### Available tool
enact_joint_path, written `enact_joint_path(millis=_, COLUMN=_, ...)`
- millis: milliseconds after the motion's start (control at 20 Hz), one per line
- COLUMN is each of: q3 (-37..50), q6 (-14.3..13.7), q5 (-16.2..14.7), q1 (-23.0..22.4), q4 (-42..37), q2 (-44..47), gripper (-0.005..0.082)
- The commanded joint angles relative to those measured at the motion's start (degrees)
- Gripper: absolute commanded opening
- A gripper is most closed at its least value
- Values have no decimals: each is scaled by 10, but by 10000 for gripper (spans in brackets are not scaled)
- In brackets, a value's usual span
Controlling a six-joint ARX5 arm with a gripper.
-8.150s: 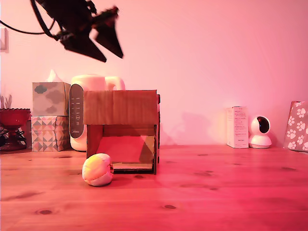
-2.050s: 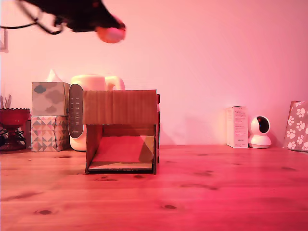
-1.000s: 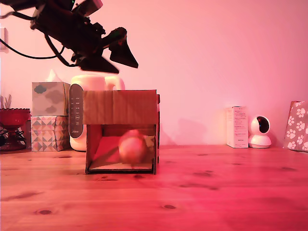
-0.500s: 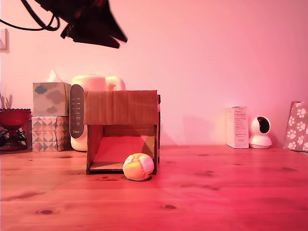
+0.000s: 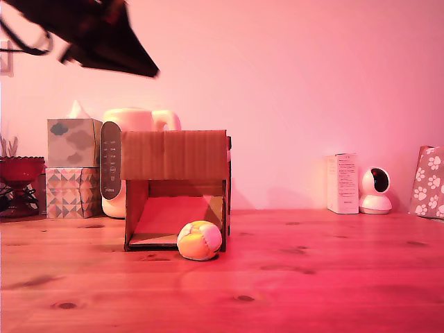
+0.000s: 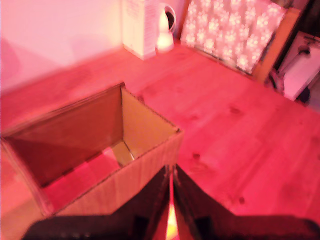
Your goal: Drop the footbag into the cardboard dice tower
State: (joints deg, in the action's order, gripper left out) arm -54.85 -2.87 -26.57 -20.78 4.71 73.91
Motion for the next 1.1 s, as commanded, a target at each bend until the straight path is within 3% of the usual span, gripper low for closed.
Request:
enact_joint_path(millis=0, q3=53, q6=23, q5=1, q1=8, q4=-40, q2=-23, gripper=-24)
enact_joint_path(millis=150, q3=136, q6=42, q5=2, q1=13, q4=-103, q2=-66, gripper=-24)
enact_joint_path(millis=550, q3=284, q6=76, q5=37, q1=57, q4=-167, q2=-165, gripper=-24)
enact_joint_path(millis=1050, q3=395, q6=105, q5=78, q1=113, q4=-120, q2=-388, gripper=-24)
